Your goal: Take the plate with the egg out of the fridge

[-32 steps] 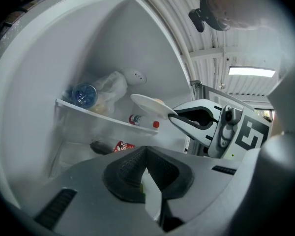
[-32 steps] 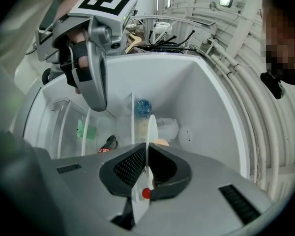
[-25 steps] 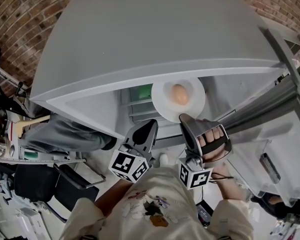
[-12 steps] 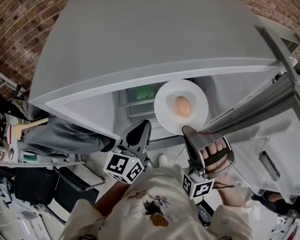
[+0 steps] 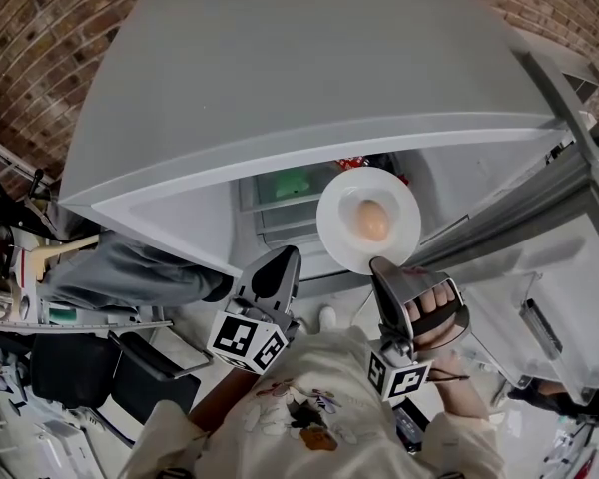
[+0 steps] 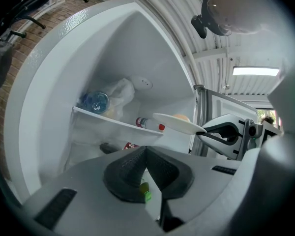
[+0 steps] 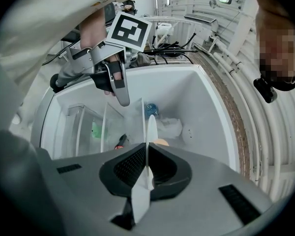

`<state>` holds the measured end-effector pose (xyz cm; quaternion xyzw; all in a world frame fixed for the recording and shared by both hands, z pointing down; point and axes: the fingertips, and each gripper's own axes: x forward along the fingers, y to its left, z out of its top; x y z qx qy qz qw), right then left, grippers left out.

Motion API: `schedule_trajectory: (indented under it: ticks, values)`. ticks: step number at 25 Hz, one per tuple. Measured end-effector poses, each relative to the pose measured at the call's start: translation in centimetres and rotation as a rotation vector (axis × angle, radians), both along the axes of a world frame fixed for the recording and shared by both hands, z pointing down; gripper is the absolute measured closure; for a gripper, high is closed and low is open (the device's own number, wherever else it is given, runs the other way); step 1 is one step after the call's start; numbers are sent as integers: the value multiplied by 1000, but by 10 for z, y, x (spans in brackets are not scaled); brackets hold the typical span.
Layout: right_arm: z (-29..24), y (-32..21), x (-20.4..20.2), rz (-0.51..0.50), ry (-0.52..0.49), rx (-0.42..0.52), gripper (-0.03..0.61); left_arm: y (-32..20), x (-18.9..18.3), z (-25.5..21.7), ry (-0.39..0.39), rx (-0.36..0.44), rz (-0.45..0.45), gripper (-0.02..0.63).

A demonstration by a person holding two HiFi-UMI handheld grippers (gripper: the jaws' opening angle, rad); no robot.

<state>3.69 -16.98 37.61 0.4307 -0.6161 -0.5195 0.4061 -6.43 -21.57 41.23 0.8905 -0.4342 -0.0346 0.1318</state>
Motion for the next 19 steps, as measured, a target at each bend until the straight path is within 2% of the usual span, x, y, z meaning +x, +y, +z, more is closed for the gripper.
schedule_trajectory:
  ticks: [19]
  values:
    - [6, -1, -4, -4, -28, -27, 558, 6, -4, 0, -8, 6, -8, 604]
